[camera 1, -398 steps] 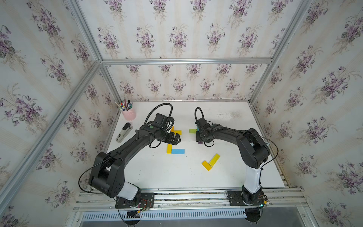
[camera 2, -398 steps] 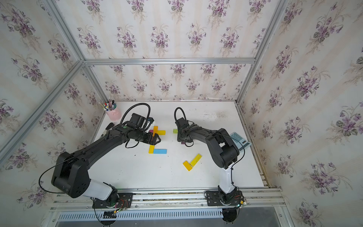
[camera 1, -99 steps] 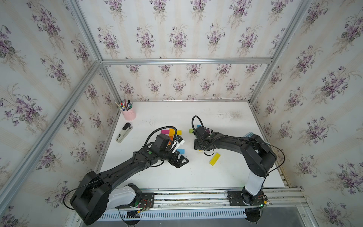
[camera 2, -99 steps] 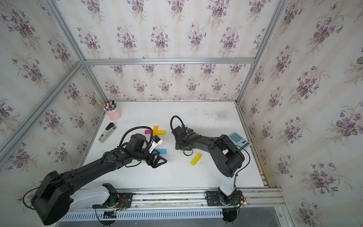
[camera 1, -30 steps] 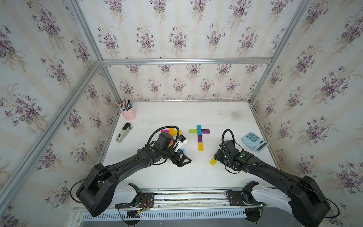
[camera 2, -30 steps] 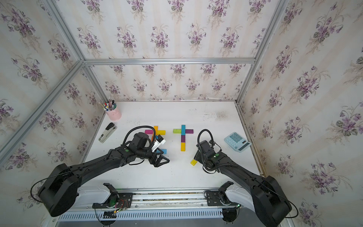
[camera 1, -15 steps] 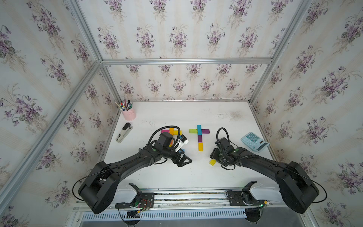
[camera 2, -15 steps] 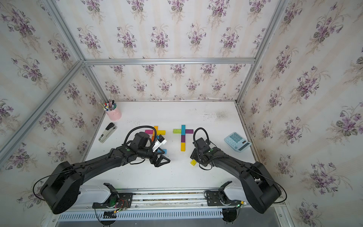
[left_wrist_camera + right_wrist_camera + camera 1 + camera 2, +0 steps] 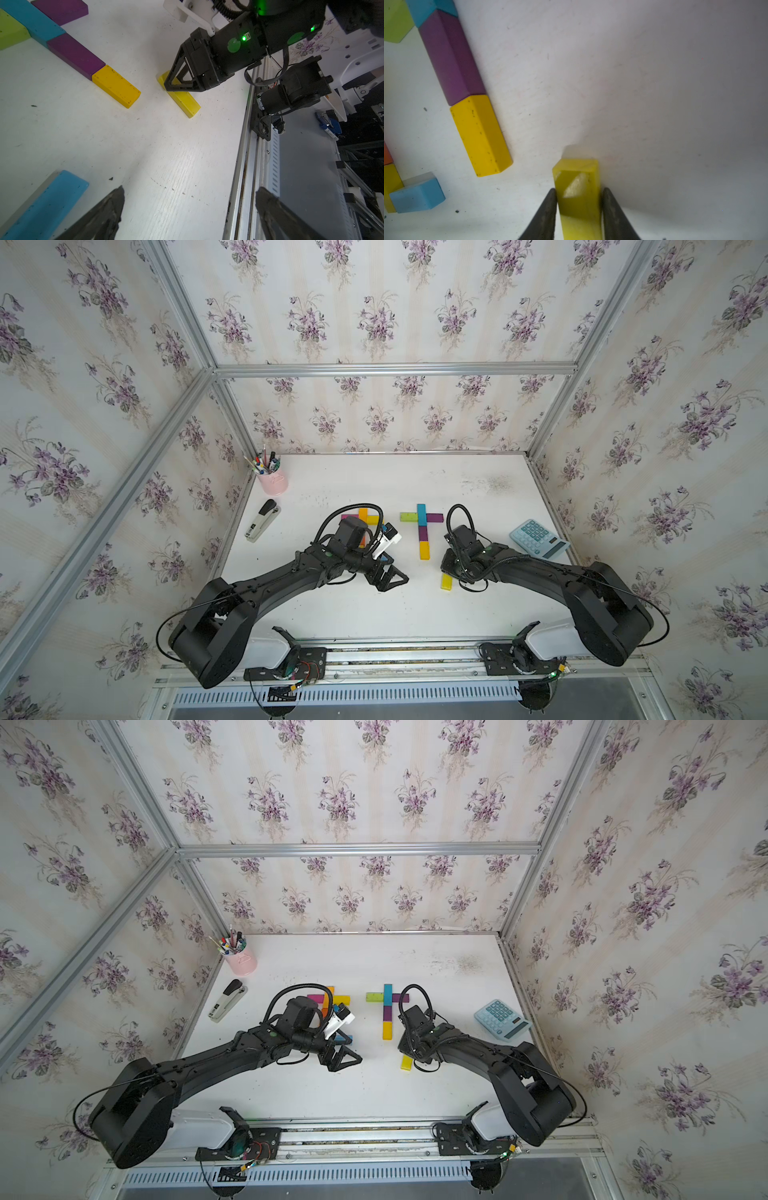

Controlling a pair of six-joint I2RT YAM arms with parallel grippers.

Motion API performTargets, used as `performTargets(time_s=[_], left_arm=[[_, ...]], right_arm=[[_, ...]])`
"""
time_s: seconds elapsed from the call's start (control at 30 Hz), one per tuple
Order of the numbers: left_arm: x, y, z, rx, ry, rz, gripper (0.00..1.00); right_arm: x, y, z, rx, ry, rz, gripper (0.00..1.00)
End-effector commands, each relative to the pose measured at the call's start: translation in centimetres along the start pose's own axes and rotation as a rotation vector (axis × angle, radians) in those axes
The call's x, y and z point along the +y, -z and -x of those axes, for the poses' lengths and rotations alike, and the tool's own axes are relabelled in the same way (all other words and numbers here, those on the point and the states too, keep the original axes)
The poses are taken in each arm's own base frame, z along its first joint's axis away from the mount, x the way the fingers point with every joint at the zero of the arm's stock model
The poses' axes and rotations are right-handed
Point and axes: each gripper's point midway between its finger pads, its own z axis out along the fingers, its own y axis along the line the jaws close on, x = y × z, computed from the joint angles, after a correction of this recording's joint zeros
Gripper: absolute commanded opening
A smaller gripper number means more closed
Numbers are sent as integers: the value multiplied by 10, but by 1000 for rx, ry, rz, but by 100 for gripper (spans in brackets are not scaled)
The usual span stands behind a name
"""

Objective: Assemble the letter t with building blocks
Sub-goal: Pick up the building block from the center of the board.

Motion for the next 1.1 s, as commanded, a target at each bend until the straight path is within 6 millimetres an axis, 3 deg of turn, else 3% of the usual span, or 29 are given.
performTargets(time_s=[0.0,0.3,0.5,0.57,0.83,1.07], left_arm=[[-2,2,2,-18,-27,-4,100],[-2,4,-1,-21,-21,4,100],[-2,3,-3,-16,-19,1,100],[-2,3,-3,-16,-17,3,100],[-2,3,-3,-16,-19,1,100],[-2,3,-4,-14,-16,0,100]], right_arm=[[-25,-3,-22,89,23,-101,35],[-30,-3,-23,94,73,-146,30],[-25,2,-24,84,136,-169,47],[-21,3,-26,85,147,-163,49],[-23,-3,-44,116,205,-233,47],[-29,-7,-45,118,219,-287,37]])
